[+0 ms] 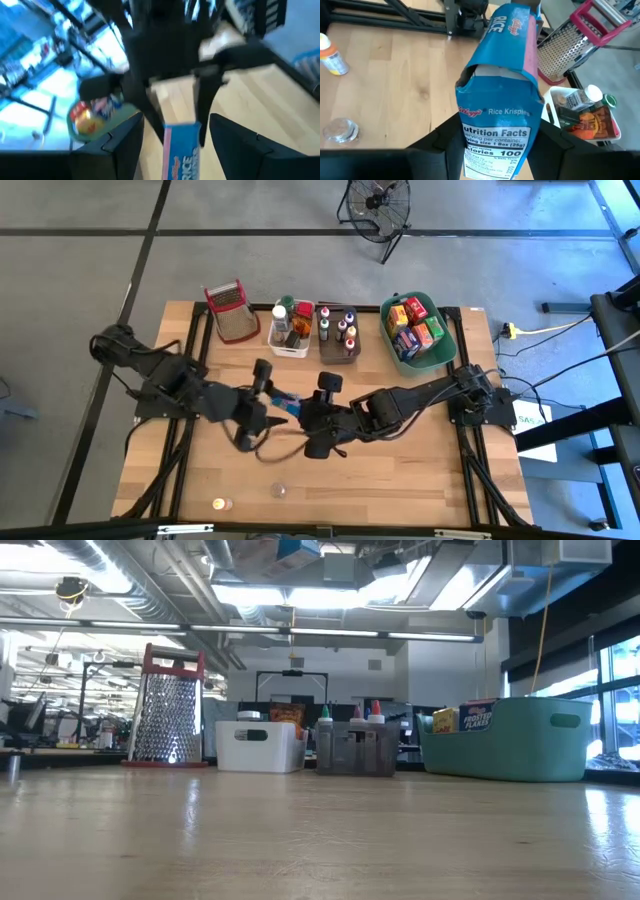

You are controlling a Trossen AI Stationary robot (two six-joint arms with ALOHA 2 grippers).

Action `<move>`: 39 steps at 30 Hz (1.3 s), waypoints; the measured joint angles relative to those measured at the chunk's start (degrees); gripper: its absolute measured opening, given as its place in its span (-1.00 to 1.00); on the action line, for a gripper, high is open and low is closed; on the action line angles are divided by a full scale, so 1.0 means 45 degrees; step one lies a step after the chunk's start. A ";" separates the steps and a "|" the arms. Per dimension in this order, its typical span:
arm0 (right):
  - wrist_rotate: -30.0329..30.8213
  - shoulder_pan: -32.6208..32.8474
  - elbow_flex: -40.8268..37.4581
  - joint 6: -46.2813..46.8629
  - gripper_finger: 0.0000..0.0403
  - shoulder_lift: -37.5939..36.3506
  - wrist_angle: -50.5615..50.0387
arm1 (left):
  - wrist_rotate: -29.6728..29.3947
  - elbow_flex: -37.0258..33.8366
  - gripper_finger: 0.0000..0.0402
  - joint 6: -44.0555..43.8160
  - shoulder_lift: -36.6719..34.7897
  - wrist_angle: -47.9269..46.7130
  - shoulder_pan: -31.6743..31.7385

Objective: Pick & Place Kitchen Items
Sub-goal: Put the light blue cereal box into the green bin

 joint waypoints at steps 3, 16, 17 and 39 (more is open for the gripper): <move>0.0037 -0.0001 0.0000 0.0486 -0.15 0.0004 -0.0510 | -0.0640 0.0522 0.10 0.0221 -0.0027 0.0172 -0.0642; 0.0097 0.0420 -0.0005 0.3668 -0.15 -0.0051 -0.3435 | -0.1923 0.1557 0.09 -0.1472 -0.0723 -0.2086 -0.2435; 0.0153 0.0453 -0.0005 0.3913 -0.15 -0.0101 -0.3715 | -0.1931 0.1557 0.09 -0.1668 -0.0736 -0.2291 -0.2444; 0.3562 -0.1075 -0.0207 0.6070 -0.15 -0.0816 -0.7831 | -0.2014 0.1489 0.10 -0.2762 -0.0717 -0.3748 -0.2425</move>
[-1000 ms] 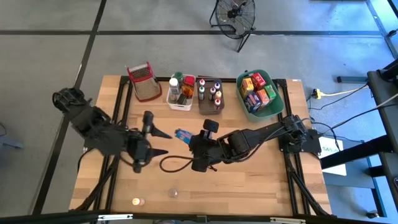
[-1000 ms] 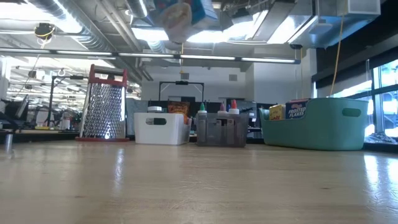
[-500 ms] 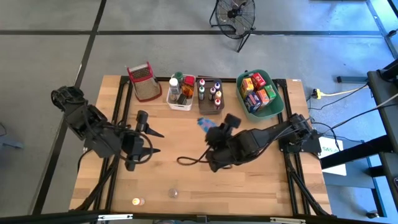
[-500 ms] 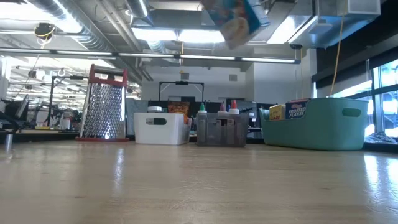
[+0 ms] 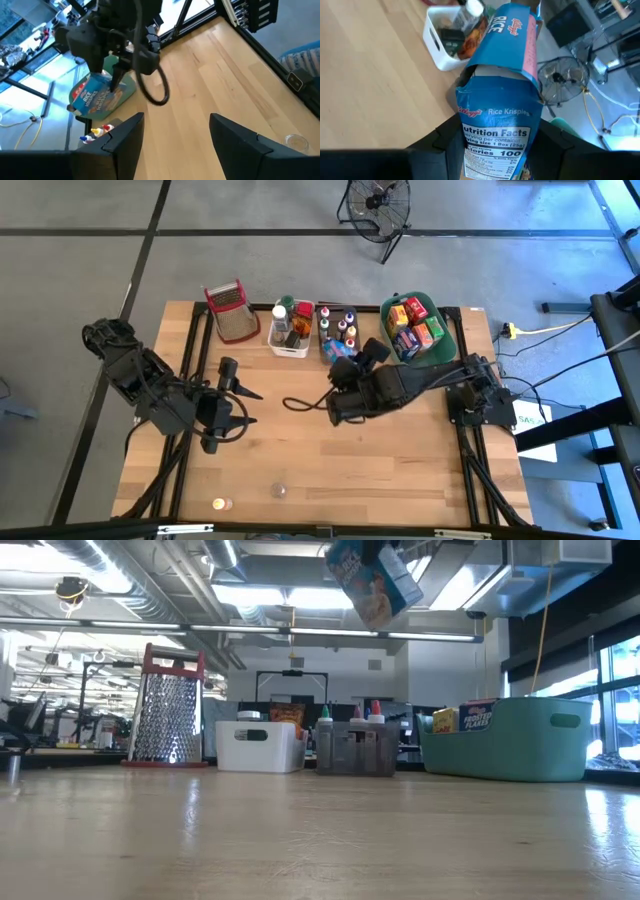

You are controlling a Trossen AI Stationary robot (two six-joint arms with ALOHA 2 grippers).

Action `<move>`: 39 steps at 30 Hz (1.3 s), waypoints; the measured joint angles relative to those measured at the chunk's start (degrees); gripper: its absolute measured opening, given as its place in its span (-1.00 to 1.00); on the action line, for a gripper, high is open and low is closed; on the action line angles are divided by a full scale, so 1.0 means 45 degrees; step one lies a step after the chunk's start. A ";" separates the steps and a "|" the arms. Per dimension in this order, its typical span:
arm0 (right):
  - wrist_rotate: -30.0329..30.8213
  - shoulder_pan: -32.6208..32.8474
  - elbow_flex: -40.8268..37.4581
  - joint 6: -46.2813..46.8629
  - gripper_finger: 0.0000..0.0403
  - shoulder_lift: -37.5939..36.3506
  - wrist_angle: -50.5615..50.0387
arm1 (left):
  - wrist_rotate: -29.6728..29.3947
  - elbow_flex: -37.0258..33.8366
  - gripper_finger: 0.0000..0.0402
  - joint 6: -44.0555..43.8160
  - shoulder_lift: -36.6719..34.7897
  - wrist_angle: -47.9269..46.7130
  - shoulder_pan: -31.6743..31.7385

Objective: Pick & Place Kitchen Items
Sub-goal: Put the light blue cereal box into the green bin

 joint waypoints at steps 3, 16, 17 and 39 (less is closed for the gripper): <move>-0.0374 -0.0317 -0.0131 -0.0304 -0.15 -0.0049 0.0007 | 0.0004 0.0000 0.10 -0.0194 0.0000 -0.0156 0.0000; -0.2263 -0.0945 -0.3299 -0.1202 -0.15 -0.3137 -0.0011 | -0.0001 0.0000 0.09 -0.0295 0.0005 -0.0226 0.0005; -0.2287 -0.0973 -0.3753 -0.1025 -0.15 -0.3559 -0.0003 | -0.0005 0.0000 0.09 -0.0344 0.0005 -0.0226 0.0005; 0.1389 -0.3943 -1.3417 0.0133 -0.15 -0.7873 0.8102 | -0.0351 -0.0005 0.09 -0.1157 0.0005 -0.0031 0.0010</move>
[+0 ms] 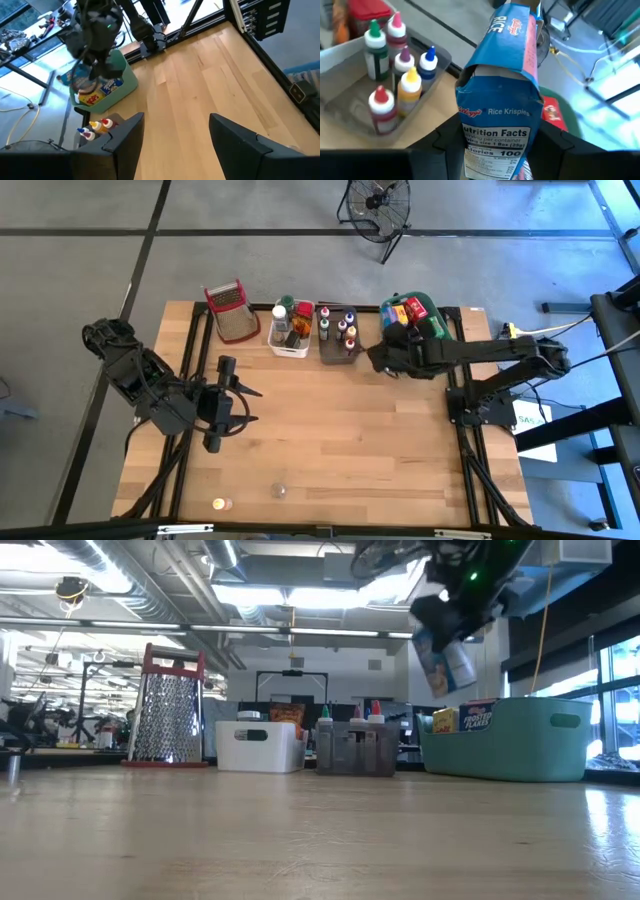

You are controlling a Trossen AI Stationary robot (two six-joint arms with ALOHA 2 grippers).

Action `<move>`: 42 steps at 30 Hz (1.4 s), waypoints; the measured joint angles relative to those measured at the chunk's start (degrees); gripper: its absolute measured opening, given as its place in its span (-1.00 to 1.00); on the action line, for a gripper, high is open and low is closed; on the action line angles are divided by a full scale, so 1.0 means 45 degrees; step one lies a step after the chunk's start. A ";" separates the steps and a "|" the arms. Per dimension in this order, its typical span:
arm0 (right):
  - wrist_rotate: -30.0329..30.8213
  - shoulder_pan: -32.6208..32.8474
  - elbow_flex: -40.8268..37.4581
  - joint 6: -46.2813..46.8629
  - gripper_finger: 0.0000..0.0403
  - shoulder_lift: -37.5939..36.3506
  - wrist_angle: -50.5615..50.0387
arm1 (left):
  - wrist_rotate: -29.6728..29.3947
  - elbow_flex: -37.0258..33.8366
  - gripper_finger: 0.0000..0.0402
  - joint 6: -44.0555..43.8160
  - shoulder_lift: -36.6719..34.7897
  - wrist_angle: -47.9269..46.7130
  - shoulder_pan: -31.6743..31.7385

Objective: Pick & Place Kitchen Items
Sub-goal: Put the light blue cereal box into the green bin

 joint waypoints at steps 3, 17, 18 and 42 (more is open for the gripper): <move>-0.0290 -0.0695 -0.0556 -0.0502 -0.15 0.0005 0.1774 | 0.0011 0.0000 0.10 0.0082 0.0004 -0.0001 0.0000; -0.1114 -0.2461 -0.2397 -0.1529 -0.15 0.0015 0.5011 | 0.0380 -0.0005 0.10 -0.0029 0.0005 -0.0121 -0.0005; -0.1113 -0.2519 -0.2529 -0.1627 -0.15 0.0015 0.5315 | 0.0380 -0.0005 0.10 -0.0031 0.0005 -0.0121 -0.0005; -0.1770 -0.4146 -0.5256 -0.3773 -0.15 0.0044 0.9896 | 0.0375 -0.0005 0.09 0.0000 0.0005 -0.0117 -0.0005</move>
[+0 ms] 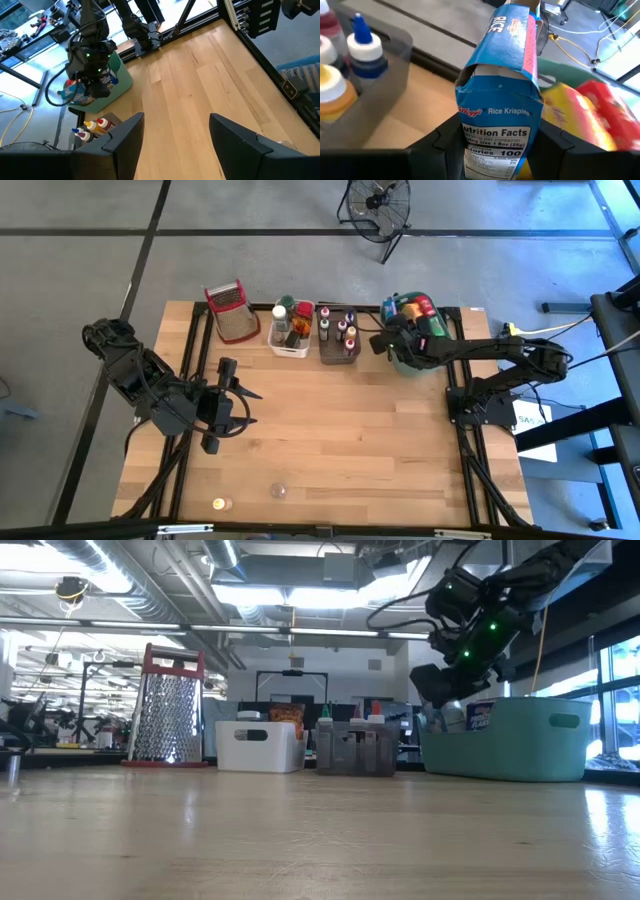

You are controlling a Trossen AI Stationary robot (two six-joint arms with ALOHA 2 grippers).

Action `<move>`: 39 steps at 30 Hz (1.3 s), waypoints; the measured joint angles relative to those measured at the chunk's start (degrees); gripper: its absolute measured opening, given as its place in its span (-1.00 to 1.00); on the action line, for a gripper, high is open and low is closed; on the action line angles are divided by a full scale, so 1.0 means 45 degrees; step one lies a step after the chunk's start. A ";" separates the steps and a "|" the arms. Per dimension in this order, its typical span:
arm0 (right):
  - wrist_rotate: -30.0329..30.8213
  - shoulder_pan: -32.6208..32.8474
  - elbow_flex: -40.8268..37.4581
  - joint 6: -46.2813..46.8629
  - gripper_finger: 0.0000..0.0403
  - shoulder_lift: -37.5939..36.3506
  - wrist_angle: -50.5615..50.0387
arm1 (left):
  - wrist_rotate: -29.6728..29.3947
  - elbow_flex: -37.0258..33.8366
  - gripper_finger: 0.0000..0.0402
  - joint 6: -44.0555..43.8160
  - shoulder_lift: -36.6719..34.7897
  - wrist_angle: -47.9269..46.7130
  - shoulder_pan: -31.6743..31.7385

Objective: Pick & Place Kitchen Items
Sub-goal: Put the light blue cereal box into the green bin, then put the brown seasoning bottle into the white bin

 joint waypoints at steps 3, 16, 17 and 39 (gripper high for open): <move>-0.0294 -0.0103 -0.0038 0.0033 -0.14 -0.0024 0.0185 | 0.0000 0.0000 0.09 0.0000 0.0000 0.0000 0.0000; -0.0571 -0.0162 -0.0077 -0.0369 0.30 -0.0024 0.0141 | 0.0000 0.0000 0.10 0.0000 0.0001 0.0000 0.0000; -0.0565 -0.0157 -0.0077 -0.0413 0.33 -0.0024 0.0147 | -0.0002 0.0000 0.10 0.0000 0.0000 0.0000 0.0000; -0.5480 0.3124 0.4729 -0.3931 0.38 -0.0029 -0.0427 | 0.0016 0.0000 0.10 -0.1478 0.0005 -0.1720 0.0002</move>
